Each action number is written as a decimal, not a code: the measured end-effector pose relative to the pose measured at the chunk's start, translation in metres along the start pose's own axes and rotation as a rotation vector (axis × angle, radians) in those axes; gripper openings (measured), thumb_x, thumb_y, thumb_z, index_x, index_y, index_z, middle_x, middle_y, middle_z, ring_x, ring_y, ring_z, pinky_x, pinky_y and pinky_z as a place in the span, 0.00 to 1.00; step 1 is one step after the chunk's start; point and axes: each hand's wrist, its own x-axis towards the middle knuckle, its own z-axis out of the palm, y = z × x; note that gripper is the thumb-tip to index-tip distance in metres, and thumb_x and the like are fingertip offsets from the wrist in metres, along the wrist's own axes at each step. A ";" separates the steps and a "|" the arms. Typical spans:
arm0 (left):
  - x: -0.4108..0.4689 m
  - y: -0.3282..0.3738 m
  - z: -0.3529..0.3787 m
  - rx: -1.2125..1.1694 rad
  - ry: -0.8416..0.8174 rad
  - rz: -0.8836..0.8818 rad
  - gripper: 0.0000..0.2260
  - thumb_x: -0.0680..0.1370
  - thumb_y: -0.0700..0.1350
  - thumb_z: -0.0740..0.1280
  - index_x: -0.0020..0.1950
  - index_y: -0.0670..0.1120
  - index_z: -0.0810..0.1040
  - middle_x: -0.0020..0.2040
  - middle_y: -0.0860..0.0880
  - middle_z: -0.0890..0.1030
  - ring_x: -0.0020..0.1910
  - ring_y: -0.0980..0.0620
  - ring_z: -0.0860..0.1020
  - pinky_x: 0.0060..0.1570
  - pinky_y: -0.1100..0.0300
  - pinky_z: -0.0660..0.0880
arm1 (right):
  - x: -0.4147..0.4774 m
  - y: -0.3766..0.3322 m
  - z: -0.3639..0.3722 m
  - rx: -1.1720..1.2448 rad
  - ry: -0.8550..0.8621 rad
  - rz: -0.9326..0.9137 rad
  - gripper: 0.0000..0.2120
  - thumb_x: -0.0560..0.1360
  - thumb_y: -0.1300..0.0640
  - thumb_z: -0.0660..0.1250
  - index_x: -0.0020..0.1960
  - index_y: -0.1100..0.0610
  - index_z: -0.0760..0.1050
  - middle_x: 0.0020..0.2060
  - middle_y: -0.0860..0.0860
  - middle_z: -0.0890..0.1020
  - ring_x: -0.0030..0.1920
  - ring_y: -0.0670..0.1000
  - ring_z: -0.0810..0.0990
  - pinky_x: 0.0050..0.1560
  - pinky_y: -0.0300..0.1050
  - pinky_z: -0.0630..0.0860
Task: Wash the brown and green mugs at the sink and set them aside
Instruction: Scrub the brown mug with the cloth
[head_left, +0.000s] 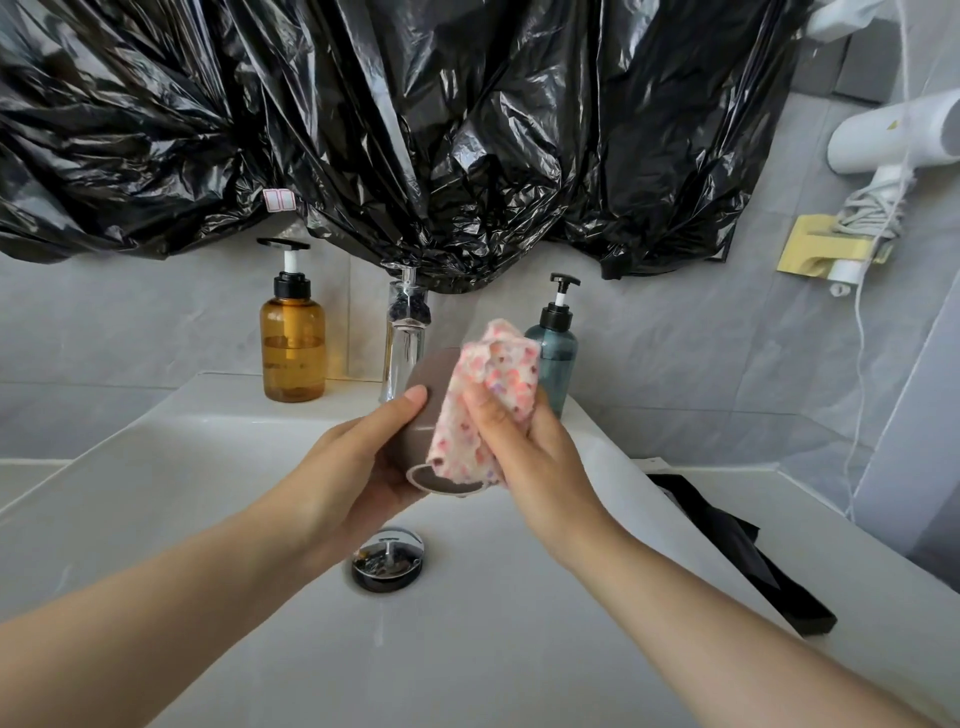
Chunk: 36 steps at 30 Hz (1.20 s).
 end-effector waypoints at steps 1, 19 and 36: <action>0.000 0.000 0.000 -0.032 0.008 -0.017 0.23 0.70 0.50 0.68 0.62 0.39 0.79 0.56 0.39 0.84 0.58 0.42 0.82 0.59 0.46 0.79 | 0.000 -0.001 -0.001 -0.006 -0.033 -0.005 0.27 0.72 0.44 0.64 0.70 0.46 0.68 0.56 0.35 0.80 0.59 0.34 0.77 0.57 0.30 0.74; -0.002 -0.002 -0.001 0.106 -0.082 -0.006 0.30 0.63 0.53 0.76 0.60 0.39 0.79 0.56 0.40 0.84 0.57 0.43 0.83 0.63 0.48 0.74 | 0.010 -0.003 -0.002 0.049 0.041 0.175 0.10 0.77 0.40 0.61 0.56 0.40 0.75 0.53 0.38 0.82 0.56 0.38 0.80 0.57 0.32 0.74; -0.002 0.001 -0.004 0.222 -0.077 0.052 0.24 0.70 0.52 0.70 0.60 0.38 0.79 0.55 0.39 0.84 0.57 0.42 0.82 0.62 0.49 0.74 | 0.003 0.000 0.012 -0.043 0.031 -0.058 0.13 0.82 0.49 0.53 0.66 0.42 0.63 0.52 0.40 0.74 0.46 0.30 0.76 0.45 0.27 0.70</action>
